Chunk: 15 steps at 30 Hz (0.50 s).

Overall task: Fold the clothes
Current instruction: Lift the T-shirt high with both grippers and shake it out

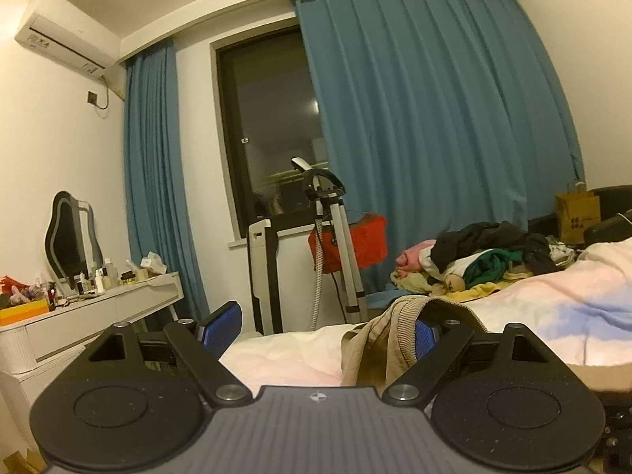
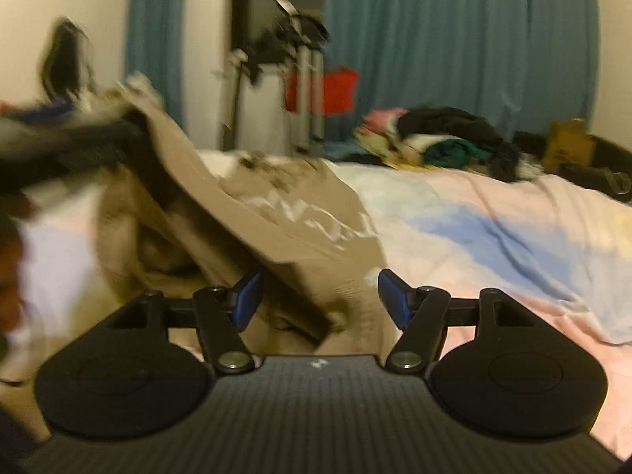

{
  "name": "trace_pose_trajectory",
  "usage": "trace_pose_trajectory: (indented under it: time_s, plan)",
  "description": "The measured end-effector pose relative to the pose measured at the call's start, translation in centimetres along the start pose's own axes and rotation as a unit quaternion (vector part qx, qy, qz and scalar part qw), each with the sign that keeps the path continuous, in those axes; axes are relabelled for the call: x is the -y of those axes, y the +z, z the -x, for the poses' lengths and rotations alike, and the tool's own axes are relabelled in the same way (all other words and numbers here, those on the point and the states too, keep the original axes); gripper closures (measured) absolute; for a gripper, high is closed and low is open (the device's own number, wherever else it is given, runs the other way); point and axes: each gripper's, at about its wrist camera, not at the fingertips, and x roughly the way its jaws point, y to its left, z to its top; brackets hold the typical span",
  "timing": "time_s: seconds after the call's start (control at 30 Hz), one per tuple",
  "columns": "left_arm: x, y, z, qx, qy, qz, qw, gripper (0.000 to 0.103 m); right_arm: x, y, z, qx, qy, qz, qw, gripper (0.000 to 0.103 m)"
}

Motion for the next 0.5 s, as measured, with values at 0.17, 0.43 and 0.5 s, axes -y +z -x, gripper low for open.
trace_pose_trajectory:
  time_s: [0.17,0.43,0.5]
  plan:
    - [-0.7,-0.1,-0.2,-0.013,0.004,0.017,0.9998,0.014,3.9,-1.1,0.0,-0.047,-0.070,-0.083,0.993,0.036]
    - [0.6,0.0,2.6,0.046,0.048,0.001,0.9978,0.007,6.4,-2.4,2.8,-0.010,-0.113,-0.183,0.976,0.029]
    - [0.2,0.3,3.6,0.047,0.051,0.026,0.9973,0.005,6.6,-2.2,3.4,0.029,-0.144,-0.184,0.972,0.021]
